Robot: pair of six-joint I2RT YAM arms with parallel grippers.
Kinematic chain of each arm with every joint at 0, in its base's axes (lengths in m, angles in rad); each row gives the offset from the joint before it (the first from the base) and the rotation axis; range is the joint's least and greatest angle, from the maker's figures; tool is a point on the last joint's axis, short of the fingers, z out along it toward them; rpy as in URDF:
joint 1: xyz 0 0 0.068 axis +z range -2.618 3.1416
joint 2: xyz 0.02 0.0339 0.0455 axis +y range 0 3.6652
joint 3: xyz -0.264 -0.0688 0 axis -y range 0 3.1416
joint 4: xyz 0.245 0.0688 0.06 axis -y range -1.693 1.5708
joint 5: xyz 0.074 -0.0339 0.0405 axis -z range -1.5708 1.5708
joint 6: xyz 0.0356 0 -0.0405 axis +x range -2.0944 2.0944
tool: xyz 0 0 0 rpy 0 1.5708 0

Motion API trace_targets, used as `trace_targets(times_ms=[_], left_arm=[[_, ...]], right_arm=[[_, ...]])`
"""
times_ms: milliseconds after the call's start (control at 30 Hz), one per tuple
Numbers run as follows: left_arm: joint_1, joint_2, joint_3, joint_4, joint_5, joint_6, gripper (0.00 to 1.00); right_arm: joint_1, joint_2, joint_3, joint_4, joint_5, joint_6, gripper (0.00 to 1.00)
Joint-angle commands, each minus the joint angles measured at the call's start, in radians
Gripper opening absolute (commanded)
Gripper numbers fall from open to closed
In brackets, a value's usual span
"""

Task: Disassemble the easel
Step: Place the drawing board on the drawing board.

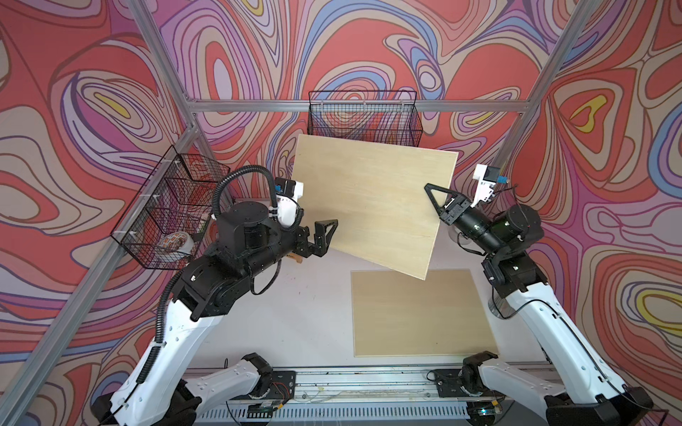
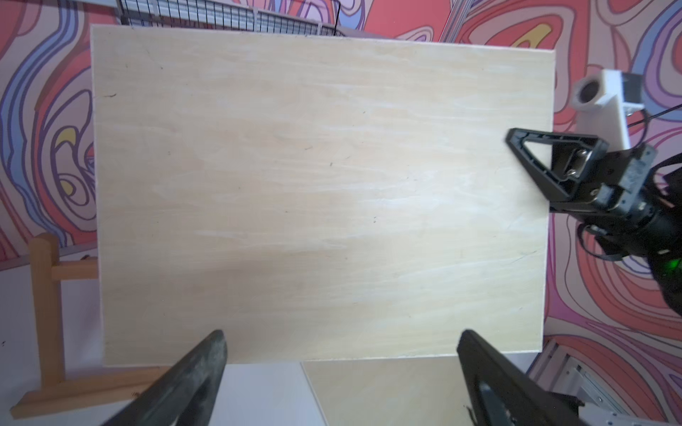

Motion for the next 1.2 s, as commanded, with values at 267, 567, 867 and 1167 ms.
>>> trace_targets(times_ms=[267, 567, 867, 1167], left_arm=[[0.28, 0.142, 0.107, -0.328, 0.329, -0.071, 1.0], [0.437, 0.084, -0.225, -0.169, 0.45, -0.153, 1.0], [0.514, 0.04, -0.533, 0.019, 0.595, -0.256, 1.0], [0.537, 0.105, -0.604, 0.112, 0.621, -0.277, 1.0]], right_arm=[[-0.009, -0.09, 0.155, -0.183, -0.149, -0.03, 0.0], [-0.094, -0.031, 0.182, -0.342, -0.263, -0.119, 0.0], [-0.351, 0.026, -0.035, 0.105, -0.592, 0.249, 0.0], [-0.366, 0.04, -0.155, 0.172, -0.675, 0.233, 0.0]])
